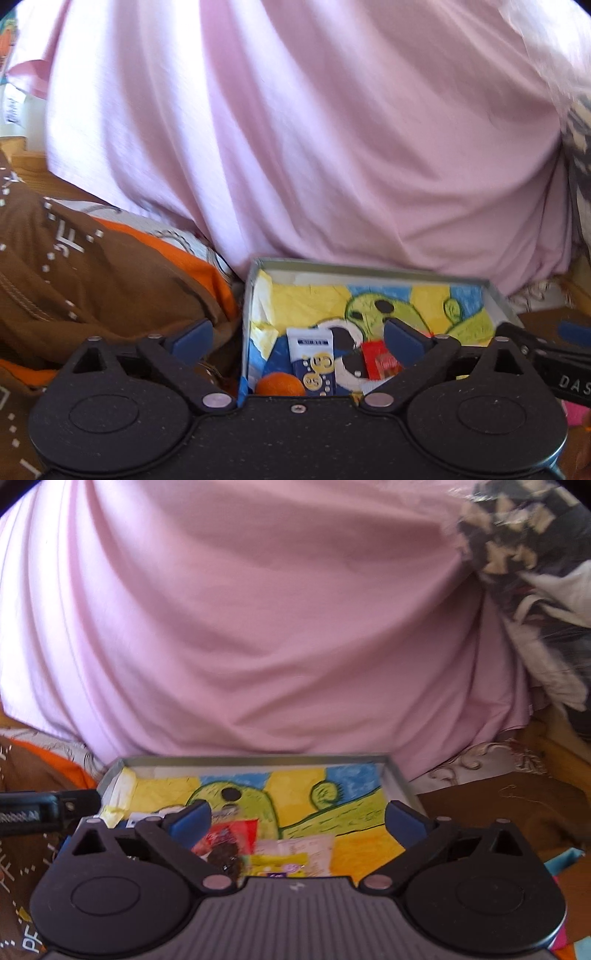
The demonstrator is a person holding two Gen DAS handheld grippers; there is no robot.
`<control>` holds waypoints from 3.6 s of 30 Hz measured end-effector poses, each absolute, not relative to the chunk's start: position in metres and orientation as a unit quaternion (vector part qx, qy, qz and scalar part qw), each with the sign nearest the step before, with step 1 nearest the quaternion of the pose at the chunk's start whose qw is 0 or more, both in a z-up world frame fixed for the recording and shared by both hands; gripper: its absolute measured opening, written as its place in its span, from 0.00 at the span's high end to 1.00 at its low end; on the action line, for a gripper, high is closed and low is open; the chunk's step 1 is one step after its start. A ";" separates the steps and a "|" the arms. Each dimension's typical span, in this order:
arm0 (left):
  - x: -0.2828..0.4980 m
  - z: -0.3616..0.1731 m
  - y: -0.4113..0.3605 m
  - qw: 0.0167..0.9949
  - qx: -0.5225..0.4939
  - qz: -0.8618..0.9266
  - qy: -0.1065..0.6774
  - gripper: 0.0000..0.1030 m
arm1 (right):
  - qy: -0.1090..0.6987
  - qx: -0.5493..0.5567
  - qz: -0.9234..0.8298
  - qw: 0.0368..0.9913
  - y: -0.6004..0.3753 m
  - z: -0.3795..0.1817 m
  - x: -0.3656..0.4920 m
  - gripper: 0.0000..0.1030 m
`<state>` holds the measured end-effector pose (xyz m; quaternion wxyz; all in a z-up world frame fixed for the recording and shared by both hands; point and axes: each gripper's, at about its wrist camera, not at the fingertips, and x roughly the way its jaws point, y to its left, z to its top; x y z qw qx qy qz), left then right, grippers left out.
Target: Organize snacks
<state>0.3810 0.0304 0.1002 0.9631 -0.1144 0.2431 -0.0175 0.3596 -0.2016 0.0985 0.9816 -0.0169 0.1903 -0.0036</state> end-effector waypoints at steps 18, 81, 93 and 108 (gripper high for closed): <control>0.333 0.120 0.020 0.972 -0.117 0.005 0.204 0.01 | 0.164 -0.002 -0.017 0.986 -0.216 0.117 0.316 0.00; 0.219 0.094 0.007 0.975 -0.105 0.039 0.192 0.01 | 0.097 -0.022 0.029 0.995 -0.217 0.093 0.199 0.00; 0.210 0.081 0.010 0.972 -0.097 0.037 0.211 0.01 | 0.104 -0.014 0.026 0.994 -0.217 0.085 0.192 0.00; 0.199 0.073 0.013 0.969 -0.090 0.029 0.229 0.01 | 0.109 -0.014 0.030 0.994 -0.215 0.079 0.180 0.00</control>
